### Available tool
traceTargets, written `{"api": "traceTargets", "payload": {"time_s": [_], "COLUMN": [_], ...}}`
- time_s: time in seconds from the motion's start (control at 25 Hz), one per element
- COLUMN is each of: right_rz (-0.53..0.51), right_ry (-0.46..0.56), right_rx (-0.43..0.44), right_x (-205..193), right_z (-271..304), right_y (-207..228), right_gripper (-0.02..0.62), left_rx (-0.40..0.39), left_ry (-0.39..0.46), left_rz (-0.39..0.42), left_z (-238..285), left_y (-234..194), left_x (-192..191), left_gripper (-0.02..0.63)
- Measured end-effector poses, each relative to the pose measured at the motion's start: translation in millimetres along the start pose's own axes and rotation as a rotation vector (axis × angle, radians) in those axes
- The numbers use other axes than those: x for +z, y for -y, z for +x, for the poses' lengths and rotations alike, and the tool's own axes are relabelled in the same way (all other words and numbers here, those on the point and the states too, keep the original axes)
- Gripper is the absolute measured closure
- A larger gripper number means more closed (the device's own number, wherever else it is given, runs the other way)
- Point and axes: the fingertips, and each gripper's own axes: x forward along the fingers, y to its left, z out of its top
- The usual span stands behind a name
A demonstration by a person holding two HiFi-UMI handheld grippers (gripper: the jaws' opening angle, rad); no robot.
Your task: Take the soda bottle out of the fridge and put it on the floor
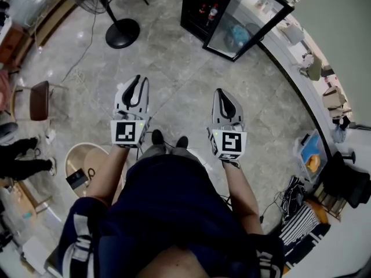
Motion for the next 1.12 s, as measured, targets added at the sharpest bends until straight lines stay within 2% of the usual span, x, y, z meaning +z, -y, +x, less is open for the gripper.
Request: {"api": "traceTargets", "payload": {"time_s": [0.08,0.16,0.24,0.36,0.44,0.84,1.0,1.12], "right_rz": [0.001,0.003,0.008,0.011,0.012,0.011,0.013,0.011], "right_ry": [0.003,0.004,0.003,0.001,0.002,-0.007,-0.009,-0.005], "right_rx": [0.008,0.014,0.019,0.030,0.036,0.069,0.057,0.027], "right_x": [-0.1,-1.5,-3.4,-3.7,-4.1,-17.3,-20.6,-17.7], "right_z": [0.0,1.3,3.0,4.8,5.3,16.0,38.2,75.9], "right_y": [2.5,5.1,8.4,12.0,14.3,31.9,27.2,27.2], "right_gripper": [0.577,0.577,0.577,0.577,0.577,0.577,0.577,0.577], "left_rx": [-0.004,-0.019,-0.039,-0.051,-0.044,-0.070,-0.112,-0.151], "left_ry": [0.001,0.004,0.005,0.007,0.003,-0.006,-0.011,0.000], "left_rz": [-0.012,-0.014,-0.015,-0.047,-0.056,0.006,0.026,0.035], "left_z": [3.5,8.3,14.7,23.7,27.2,71.1,103.0,144.7], "left_y": [2.7,6.4,10.8,13.8,14.2,21.6,4.6,-21.9], "left_x": [-0.7,-2.5,-3.6,-2.1,-2.2,-12.3,-17.4,-19.7], "left_gripper": [0.479,0.451,0.370,0.302,0.288,0.284,0.284,0.284]}}
